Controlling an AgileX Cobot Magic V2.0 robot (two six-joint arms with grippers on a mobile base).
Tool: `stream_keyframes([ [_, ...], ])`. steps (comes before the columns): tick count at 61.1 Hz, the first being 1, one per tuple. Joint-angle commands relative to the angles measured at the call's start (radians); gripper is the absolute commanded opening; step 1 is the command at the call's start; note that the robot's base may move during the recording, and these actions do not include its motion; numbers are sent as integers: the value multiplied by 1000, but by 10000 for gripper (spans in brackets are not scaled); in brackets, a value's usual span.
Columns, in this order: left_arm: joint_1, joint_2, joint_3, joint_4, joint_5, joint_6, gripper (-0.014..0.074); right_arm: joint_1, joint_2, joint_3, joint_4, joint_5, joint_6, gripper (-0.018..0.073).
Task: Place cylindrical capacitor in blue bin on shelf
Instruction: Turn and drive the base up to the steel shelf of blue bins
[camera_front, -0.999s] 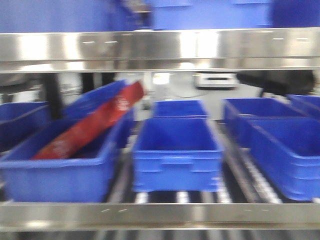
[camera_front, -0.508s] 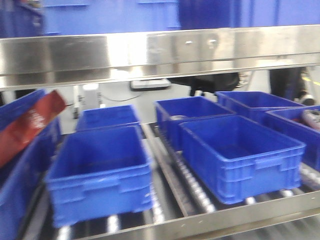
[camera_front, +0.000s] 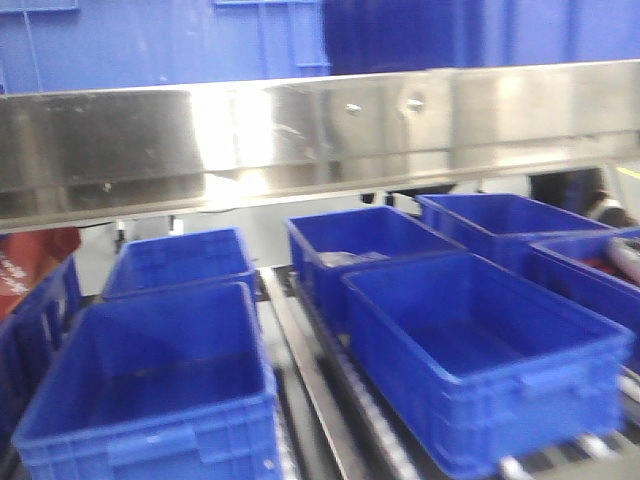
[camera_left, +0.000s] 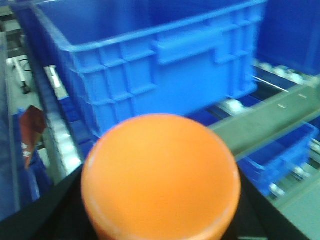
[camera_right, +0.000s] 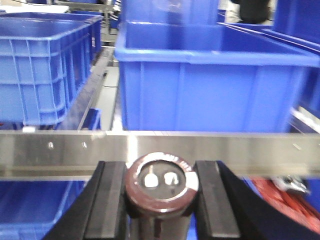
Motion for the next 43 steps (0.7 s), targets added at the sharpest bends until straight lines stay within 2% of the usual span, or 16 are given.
stream_keyframes([
  [1, -6, -2, -8, -4, -19, -2, -111, 2, -3, -12, -5, -30, -4, -81],
  [43, -6, -2, -8, -4, -19, -2, -111, 2, -3, -12, -5, -30, -4, -81],
])
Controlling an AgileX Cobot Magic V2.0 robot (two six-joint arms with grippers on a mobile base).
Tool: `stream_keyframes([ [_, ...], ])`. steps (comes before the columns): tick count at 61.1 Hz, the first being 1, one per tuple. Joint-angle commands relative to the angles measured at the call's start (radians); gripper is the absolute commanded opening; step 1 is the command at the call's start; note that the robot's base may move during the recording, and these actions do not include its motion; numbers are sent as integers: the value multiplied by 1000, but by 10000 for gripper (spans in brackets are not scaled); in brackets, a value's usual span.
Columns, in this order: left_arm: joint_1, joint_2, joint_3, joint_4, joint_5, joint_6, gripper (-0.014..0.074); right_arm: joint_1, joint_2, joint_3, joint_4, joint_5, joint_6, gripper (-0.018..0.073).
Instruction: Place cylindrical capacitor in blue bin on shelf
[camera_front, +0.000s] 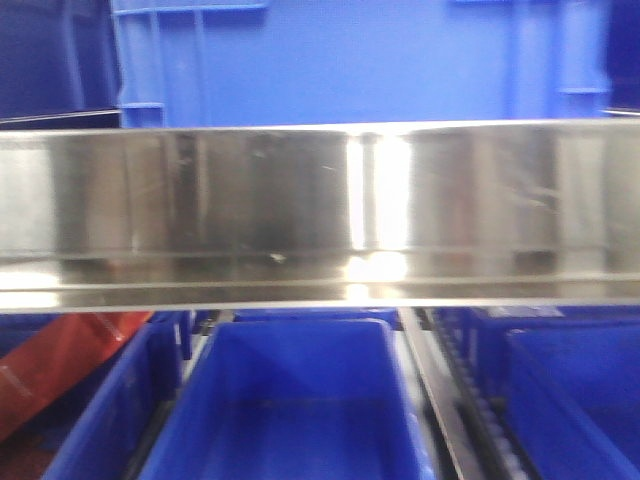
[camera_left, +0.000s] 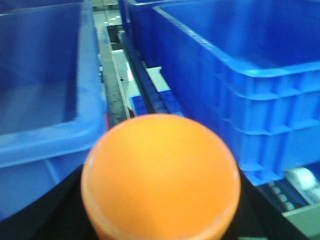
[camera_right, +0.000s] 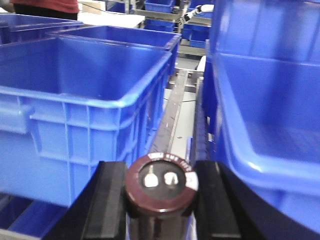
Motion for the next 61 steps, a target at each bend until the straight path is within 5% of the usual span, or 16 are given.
stream_keyframes([
  [1, -6, -2, -8, -4, -19, -2, -111, 1, -3, -12, -5, -30, -4, -81],
  [61, -6, -2, -8, -4, -19, -2, -111, 1, -3, -12, -5, -30, -4, -81],
])
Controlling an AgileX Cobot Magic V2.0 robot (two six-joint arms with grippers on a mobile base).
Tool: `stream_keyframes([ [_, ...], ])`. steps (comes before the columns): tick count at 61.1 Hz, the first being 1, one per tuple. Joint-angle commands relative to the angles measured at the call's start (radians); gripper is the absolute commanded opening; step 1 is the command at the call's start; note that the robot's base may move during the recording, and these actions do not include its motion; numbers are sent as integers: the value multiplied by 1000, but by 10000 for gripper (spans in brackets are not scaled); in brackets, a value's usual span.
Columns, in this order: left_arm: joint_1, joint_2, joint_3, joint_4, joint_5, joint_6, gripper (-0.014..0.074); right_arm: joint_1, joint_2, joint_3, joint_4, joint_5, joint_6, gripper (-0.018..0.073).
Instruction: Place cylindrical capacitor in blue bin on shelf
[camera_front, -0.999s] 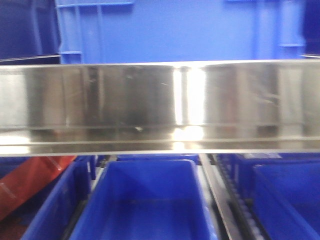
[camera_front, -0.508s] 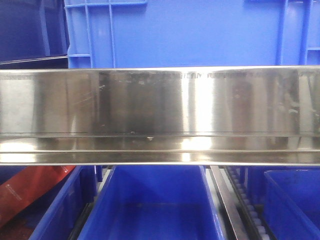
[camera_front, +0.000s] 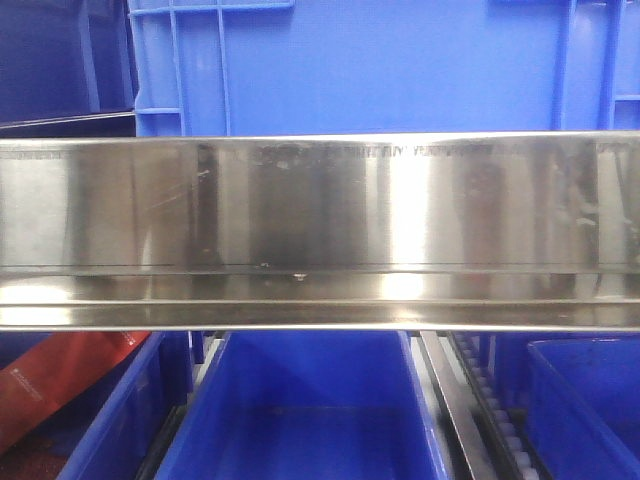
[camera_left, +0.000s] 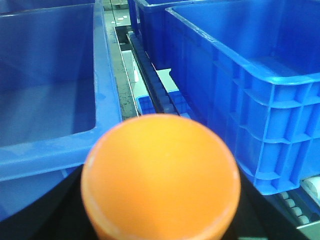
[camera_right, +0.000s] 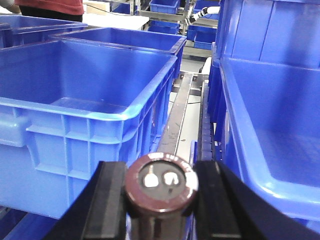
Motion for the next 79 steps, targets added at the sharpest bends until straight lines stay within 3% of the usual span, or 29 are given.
stream_keyframes([
  [1, -6, -2, -8, -4, -19, -2, -111, 1, -3, -12, -5, -30, -4, -81],
  [22, -6, -2, -8, -6, -18, -2, -111, 1, -3, -12, -5, -30, -4, -81],
  [39, -6, -2, -8, -40, -81, -2, -111, 1, -3, -12, -5, -30, -4, -81],
  [49, -24, 42, -79, -55, -91, -2, -111, 1, -3, -12, -5, -30, -4, -81],
  [56, -95, 143, -193, -55, -84, -2, -111, 1, -3, -12, -5, -32, -4, -81],
  [69, -314, 433, -481, -46, -67, -2, -111, 1, -3, -12, 5, -53, -4, -81],
  [79, -438, 670, -686, -46, -63, -2, -111, 1, -3, -12, 18, -95, -4, -81],
])
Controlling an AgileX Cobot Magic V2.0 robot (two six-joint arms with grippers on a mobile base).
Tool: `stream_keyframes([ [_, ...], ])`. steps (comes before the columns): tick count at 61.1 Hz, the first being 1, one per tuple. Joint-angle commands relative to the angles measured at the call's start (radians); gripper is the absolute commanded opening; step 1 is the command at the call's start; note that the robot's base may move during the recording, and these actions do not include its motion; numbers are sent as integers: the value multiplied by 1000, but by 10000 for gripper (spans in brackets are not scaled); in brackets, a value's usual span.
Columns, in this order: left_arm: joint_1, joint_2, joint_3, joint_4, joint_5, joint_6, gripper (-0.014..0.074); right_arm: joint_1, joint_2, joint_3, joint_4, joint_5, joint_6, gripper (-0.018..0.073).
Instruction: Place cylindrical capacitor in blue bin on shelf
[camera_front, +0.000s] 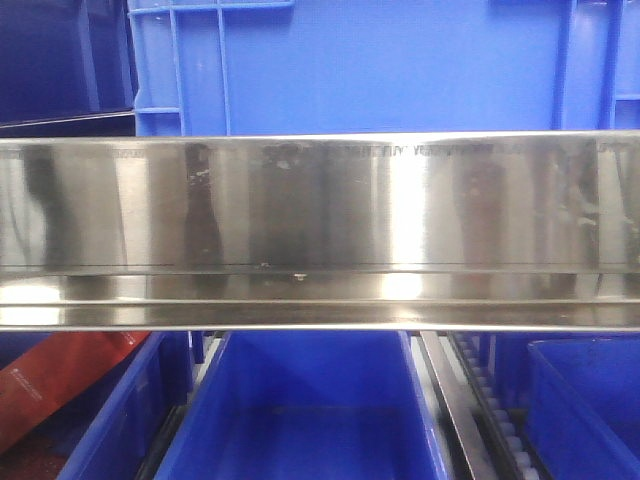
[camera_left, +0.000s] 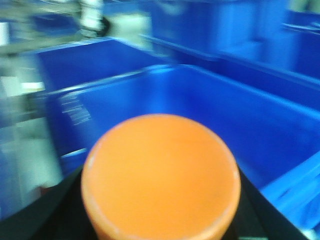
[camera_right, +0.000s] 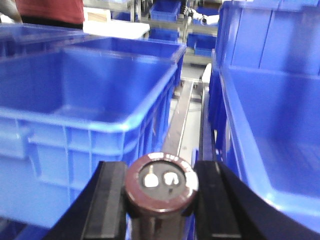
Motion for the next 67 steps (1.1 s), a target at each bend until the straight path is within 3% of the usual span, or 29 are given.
stream_keyframes([
  [1, -62, 128, -111, -7, -4, -2, -111, 1, -3, -12, 6, -52, -4, -81],
  [16, -103, 407, -284, -11, 3, -2, -111, 1, -3, -12, 6, -52, -4, -81],
  [34, -103, 554, -300, -11, 9, -2, -84, 1, -3, -12, 6, -52, -4, -81],
  [42, -103, 581, -300, -11, 11, -2, 91, 1, -3, -12, 6, -52, -4, -81],
  [47, -103, 585, -300, -11, 16, -2, 290, 1, -3, -12, 6, -52, -4, -81],
  [57, -103, 581, -315, -11, 20, -2, 600, 1, -3, -12, 6, -52, -4, -81],
  [67, -103, 554, -342, -11, 76, -2, 578, 1, -3, -12, 6, -52, -4, -81],
])
